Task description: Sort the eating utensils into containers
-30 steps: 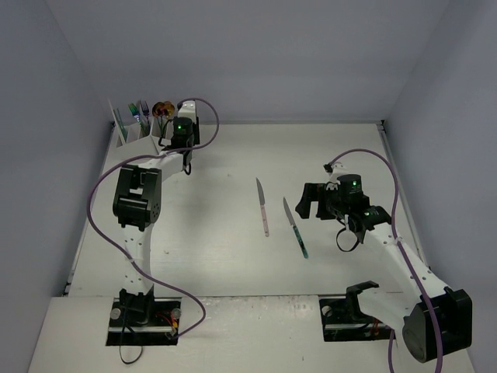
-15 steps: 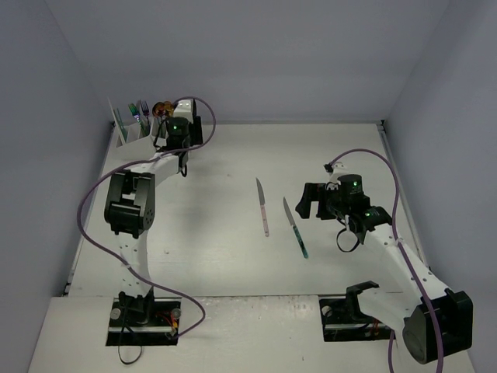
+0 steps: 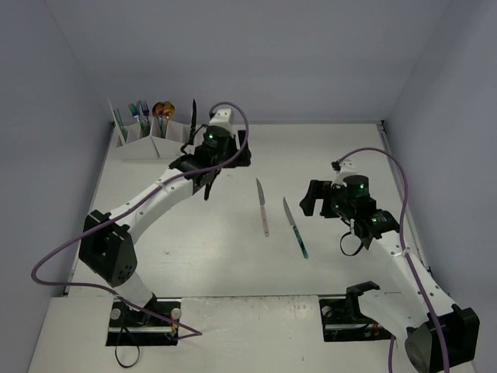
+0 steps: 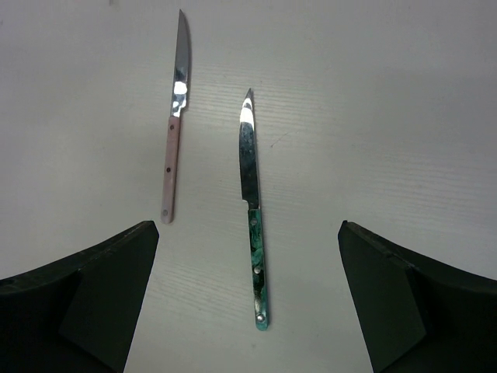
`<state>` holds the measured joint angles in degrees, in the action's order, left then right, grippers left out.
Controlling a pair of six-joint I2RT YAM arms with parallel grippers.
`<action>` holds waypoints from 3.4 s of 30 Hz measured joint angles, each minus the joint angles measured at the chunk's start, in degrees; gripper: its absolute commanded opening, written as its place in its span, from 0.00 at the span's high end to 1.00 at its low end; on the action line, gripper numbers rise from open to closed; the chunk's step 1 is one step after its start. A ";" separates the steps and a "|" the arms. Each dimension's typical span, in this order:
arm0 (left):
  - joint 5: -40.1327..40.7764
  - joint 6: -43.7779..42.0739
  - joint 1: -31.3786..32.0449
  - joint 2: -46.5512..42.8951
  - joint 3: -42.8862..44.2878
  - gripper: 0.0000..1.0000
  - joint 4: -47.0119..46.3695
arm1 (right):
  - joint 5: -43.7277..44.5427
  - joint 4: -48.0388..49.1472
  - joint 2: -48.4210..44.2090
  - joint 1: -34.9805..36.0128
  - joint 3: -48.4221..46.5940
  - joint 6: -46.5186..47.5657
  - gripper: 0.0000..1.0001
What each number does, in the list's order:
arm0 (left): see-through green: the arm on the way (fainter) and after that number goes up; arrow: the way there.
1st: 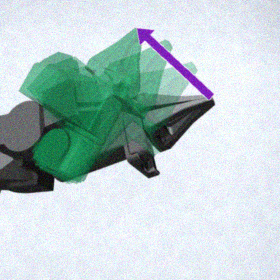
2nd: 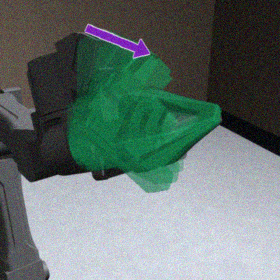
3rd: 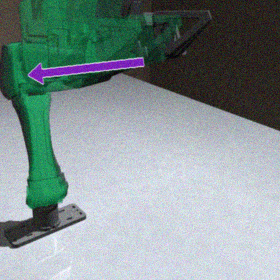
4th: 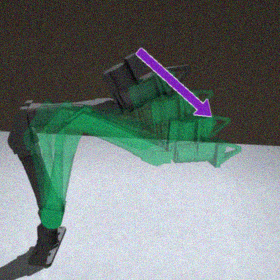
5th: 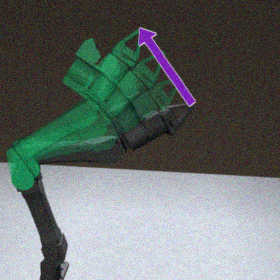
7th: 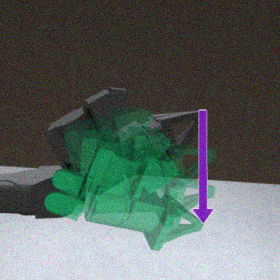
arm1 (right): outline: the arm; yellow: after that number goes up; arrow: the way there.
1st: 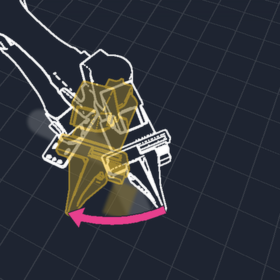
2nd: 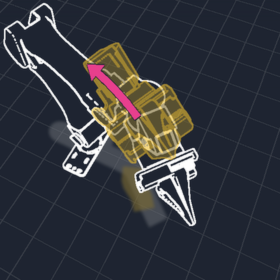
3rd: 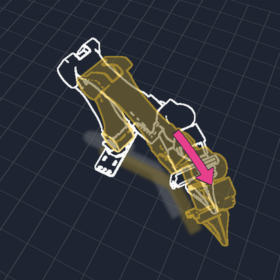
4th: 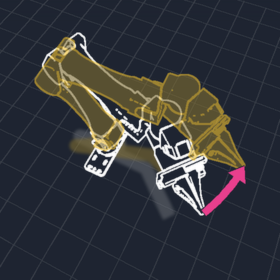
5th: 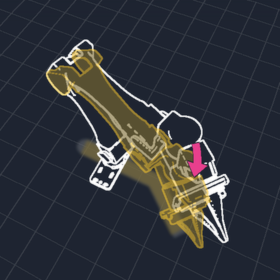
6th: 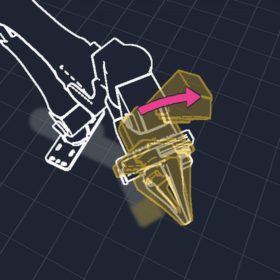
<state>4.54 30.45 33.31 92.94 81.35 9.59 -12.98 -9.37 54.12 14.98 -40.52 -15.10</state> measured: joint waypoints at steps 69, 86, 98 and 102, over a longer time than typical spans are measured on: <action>15.22 -24.07 -11.55 10.02 4.18 1.00 -9.94 | 0.75 -5.00 -2.40 0.00 -2.63 -1.29 0.00; 9.23 -30.89 -20.22 36.91 20.90 0.99 -25.27 | -0.61 -4.51 4.40 0.00 -3.86 -1.20 0.00; 7.44 -29.68 -21.32 37.57 17.23 0.66 -28.88 | -0.52 -3.20 7.09 0.00 -2.65 -1.17 0.00; 6.33 -28.83 -21.06 36.13 14.12 0.56 -29.39 | -0.52 -2.86 8.81 0.00 -1.91 -1.17 0.00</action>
<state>10.88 1.62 12.26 129.07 95.47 -19.80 -13.50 -12.23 62.92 14.98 -42.43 -16.27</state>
